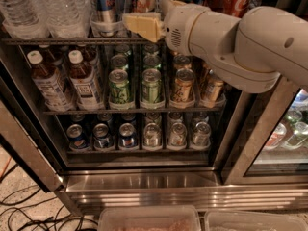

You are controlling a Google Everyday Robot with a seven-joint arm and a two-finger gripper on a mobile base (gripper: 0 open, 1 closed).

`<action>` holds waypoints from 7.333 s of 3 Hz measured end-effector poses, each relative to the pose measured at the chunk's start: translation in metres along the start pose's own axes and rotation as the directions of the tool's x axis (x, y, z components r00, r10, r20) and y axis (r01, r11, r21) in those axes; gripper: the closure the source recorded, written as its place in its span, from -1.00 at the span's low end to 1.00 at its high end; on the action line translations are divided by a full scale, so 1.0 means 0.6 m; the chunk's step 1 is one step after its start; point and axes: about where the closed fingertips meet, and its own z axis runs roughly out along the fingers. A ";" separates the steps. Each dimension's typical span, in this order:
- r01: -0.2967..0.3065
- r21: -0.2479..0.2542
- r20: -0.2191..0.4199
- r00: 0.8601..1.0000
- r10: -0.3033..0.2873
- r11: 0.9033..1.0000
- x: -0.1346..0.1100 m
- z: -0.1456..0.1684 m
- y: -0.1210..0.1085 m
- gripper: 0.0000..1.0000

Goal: Pick redbull can from top shelf of fridge

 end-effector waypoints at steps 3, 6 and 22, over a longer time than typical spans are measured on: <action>-0.020 0.004 -0.007 1.000 0.020 1.000 -0.008 0.006 0.010 -0.18; -0.019 0.004 -0.007 1.000 0.020 1.000 -0.009 0.006 0.010 1.00; 0.057 -0.150 0.050 0.998 -0.050 0.987 -0.009 -0.192 0.060 1.00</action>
Offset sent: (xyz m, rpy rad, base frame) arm -0.0024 0.0405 -0.0176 0.0257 0.0685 -0.0533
